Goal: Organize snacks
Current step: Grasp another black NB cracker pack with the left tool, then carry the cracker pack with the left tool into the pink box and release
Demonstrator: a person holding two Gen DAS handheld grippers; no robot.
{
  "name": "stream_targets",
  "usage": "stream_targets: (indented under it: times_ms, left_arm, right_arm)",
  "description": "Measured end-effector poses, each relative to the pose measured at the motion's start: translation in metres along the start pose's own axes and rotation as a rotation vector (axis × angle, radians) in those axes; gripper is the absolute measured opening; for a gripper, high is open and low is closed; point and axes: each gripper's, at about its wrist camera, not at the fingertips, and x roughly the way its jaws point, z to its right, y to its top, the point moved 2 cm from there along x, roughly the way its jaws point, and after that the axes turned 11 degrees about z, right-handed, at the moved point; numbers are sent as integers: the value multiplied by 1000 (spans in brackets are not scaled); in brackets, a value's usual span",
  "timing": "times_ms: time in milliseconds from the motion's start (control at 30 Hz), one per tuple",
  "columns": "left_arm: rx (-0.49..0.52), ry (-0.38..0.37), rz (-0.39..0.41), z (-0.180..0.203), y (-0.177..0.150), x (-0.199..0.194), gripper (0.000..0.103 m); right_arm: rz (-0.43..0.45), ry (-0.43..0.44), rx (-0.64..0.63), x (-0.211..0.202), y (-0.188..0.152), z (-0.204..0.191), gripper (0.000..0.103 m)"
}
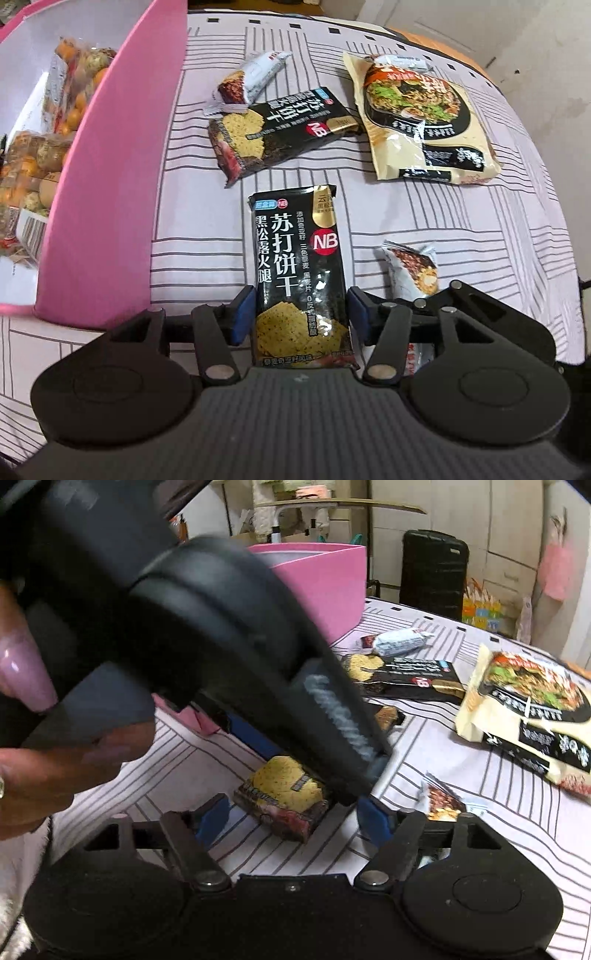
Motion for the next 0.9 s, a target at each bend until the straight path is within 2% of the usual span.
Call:
stream_targets:
  times_ms: [100,200,433,700,900]
  left_arm:
    - [-5,10,6,1,-2,0,53]
    - [-37,-6,-7,-2,-3,-2,51]
    - [-72,-47,-28,0,-8,-15,48]
    - [-33,-62,-6,17,-10,-59,48]
    - [-28,-94,48,22,-9,-97,48]
  right_arm:
    - [9,-36,-50,4,-1,-8,84]
    - [22,-43,-28,0,1,-7,77]
    - [36,-44,-30,-24,6,-14,77]
    - [46,-28,-48,-64,27,-20,77]
    - [66,-22,-86,-87,50,-31,77]
